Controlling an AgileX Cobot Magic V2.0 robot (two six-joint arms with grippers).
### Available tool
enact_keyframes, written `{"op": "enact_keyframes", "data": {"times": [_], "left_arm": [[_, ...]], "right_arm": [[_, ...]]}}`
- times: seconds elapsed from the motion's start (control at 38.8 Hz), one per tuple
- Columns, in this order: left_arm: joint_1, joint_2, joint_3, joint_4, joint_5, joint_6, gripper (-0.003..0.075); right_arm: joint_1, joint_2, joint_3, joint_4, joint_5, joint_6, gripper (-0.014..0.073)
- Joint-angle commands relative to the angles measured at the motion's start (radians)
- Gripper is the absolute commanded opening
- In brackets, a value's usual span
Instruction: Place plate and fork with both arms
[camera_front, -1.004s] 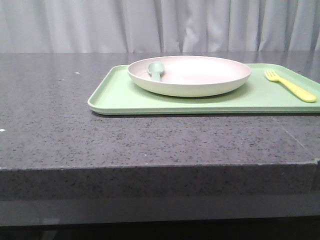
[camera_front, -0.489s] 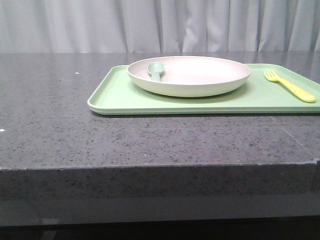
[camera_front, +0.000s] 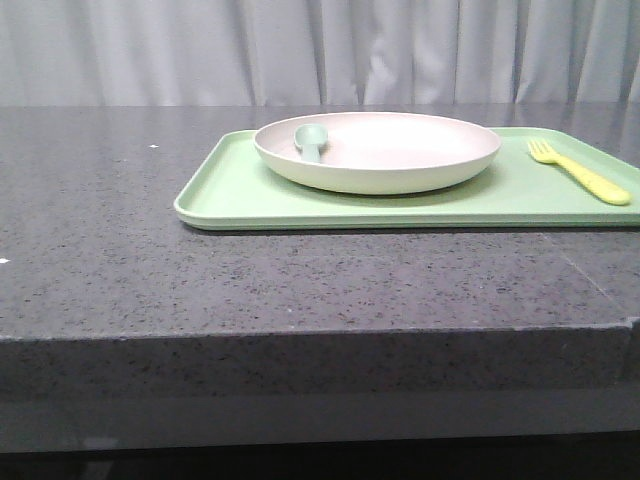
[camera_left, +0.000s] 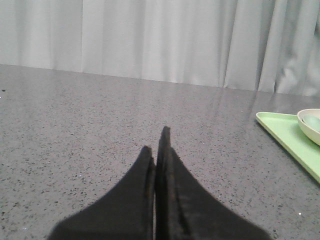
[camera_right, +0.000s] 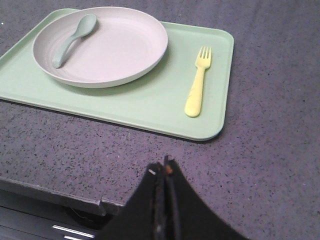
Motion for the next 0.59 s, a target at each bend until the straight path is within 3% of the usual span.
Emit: {"op": "enact_keyframes", "data": {"times": [0.0,0.57], "left_arm": [[-0.007,-0.025,0.004,-0.049,-0.09,0.049,-0.0018],[-0.007,-0.025,0.004,-0.07,-0.09,0.081,-0.0018]], "right_arm": [[-0.001,0.006,-0.022,-0.006,-0.072,-0.01,-0.0102],[-0.001,0.006,-0.022,-0.006,-0.072,-0.01,-0.0102]]}}
